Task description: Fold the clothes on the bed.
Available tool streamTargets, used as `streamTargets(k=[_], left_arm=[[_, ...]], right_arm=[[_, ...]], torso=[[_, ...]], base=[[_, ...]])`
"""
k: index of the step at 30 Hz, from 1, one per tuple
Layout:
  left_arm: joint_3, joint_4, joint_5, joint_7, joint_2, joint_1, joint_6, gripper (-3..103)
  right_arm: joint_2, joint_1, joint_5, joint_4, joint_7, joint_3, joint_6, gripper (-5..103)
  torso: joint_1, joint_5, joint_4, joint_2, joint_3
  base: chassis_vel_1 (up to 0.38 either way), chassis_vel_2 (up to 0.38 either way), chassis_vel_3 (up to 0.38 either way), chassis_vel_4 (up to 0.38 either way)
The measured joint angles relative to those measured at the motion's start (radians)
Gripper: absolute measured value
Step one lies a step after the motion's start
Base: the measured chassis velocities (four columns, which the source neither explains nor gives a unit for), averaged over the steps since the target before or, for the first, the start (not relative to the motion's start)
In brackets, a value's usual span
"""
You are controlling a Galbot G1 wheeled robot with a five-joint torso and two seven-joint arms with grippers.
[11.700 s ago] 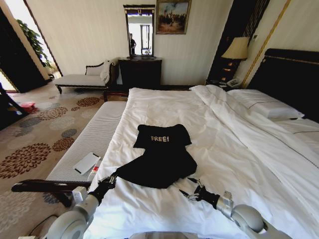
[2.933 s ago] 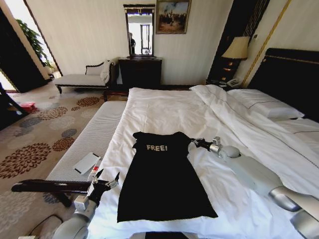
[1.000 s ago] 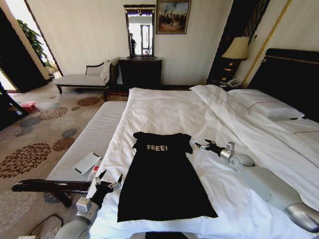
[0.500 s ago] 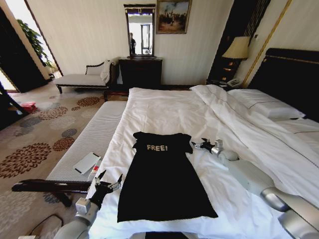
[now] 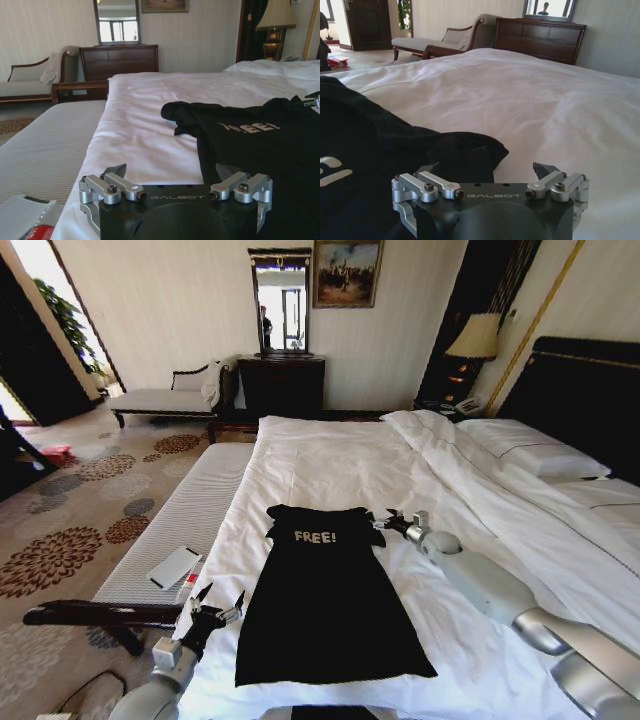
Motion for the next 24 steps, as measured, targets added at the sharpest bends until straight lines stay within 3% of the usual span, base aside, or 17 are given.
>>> streamTargets(k=[14, 24], left_arm=[[0.003, 0.006, 0.007, 0.007, -0.006, 0.001, -0.006, 100], [-0.004, -0.006, 0.007, 0.002, -0.007, 0.013, 0.000, 100]], right_arm=[[-0.033, -0.025, 0.067, -0.016, -0.020, 0.033, -0.010, 100], [-0.008, 0.017, 0.080, -0.067, -0.028, 0.006, -0.012, 100]], torso=[[0.000, 0.0000, -0.0006, 0.000, 0.000], [0.000, -0.0001, 0.0002, 0.000, 0.000]], base=[[0.000, 0.000, 0.000, 0.000], [0.000, 0.000, 0.000, 0.000]])
